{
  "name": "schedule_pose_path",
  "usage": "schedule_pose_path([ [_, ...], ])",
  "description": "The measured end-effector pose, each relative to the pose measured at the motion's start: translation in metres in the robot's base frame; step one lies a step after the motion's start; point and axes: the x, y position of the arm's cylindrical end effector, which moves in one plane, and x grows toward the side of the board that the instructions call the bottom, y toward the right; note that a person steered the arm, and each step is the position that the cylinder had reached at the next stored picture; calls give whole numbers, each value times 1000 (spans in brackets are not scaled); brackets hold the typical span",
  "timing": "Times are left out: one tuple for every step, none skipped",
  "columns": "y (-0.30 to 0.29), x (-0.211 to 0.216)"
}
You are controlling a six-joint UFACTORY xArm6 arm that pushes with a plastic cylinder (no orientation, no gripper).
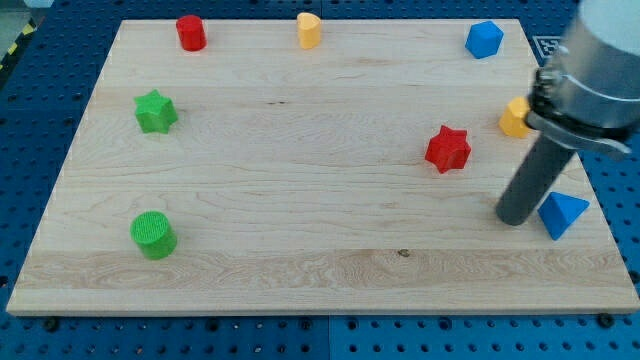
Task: Push the red star towards bottom center
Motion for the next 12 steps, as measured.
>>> schedule_pose_path([
  [-42,-4],
  [-71,-26],
  [-99,-55],
  [-112,-93],
  [-106,-129],
  [-75,-139],
  [-48,-134],
  [-20,-131],
  [-37,-98],
  [-47,-82],
  [-29,-78],
  [-4,-62],
])
